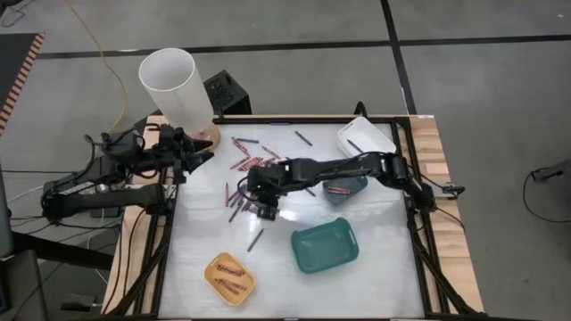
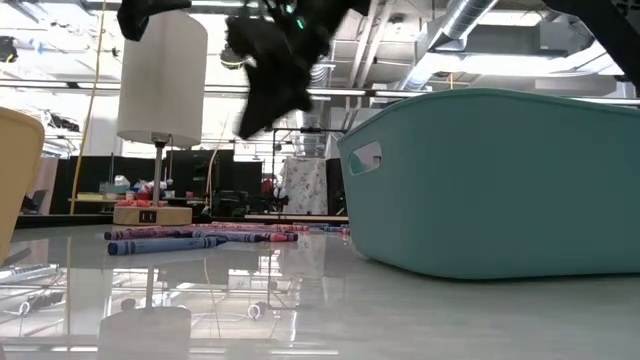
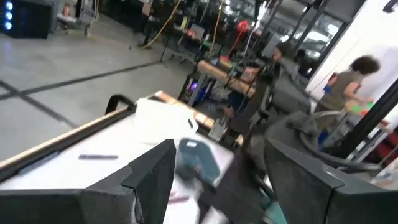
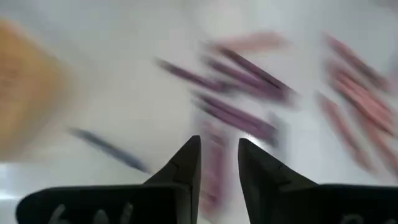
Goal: Sort crayons
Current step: Put the red crayon into the yellow bin
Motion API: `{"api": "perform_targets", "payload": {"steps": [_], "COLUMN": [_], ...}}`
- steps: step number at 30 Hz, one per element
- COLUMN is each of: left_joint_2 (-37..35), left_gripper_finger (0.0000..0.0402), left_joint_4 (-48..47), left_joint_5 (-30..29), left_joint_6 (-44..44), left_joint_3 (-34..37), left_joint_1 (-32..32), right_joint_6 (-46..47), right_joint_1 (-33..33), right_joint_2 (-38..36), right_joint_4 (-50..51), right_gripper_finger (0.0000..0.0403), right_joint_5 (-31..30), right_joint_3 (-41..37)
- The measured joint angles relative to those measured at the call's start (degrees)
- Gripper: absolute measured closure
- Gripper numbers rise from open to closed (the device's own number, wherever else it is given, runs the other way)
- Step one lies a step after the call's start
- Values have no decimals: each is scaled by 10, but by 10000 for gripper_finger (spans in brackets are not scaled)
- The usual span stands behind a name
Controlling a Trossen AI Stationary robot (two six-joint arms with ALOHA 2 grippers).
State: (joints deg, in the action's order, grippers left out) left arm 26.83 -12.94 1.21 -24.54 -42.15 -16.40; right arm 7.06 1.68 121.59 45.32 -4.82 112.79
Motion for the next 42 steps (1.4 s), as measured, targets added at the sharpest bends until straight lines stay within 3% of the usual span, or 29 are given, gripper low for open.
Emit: {"api": "perform_targets", "payload": {"steps": [3, 8, 22, 36, 42], "left_joint_2": [0, 0, 0, 0, 0], "left_gripper_finger": [168, 168, 168, 168, 168], "left_joint_4": [-36, -92, -173, -176, -176], "left_joint_5": [-5, -17, -19, -20, -21], "left_joint_6": [1, 1, 1, 14, 13], "left_joint_3": [0, 0, 0, 0, 0], "left_joint_1": [0, 0, 0, 0, 0], "right_joint_6": [11, 18, 30, 32, 63], "right_joint_1": [-13, -36, -113, -120, -123], "right_joint_2": [1, 15, 14, 11, 11], "right_joint_4": [89, 155, 127, 57, 48], "right_gripper_finger": [301, 301, 301, 301, 333], "right_joint_5": [-56, -78, -88, -69, -47], "right_joint_3": [-1, -7, -113, -192, -208]}}
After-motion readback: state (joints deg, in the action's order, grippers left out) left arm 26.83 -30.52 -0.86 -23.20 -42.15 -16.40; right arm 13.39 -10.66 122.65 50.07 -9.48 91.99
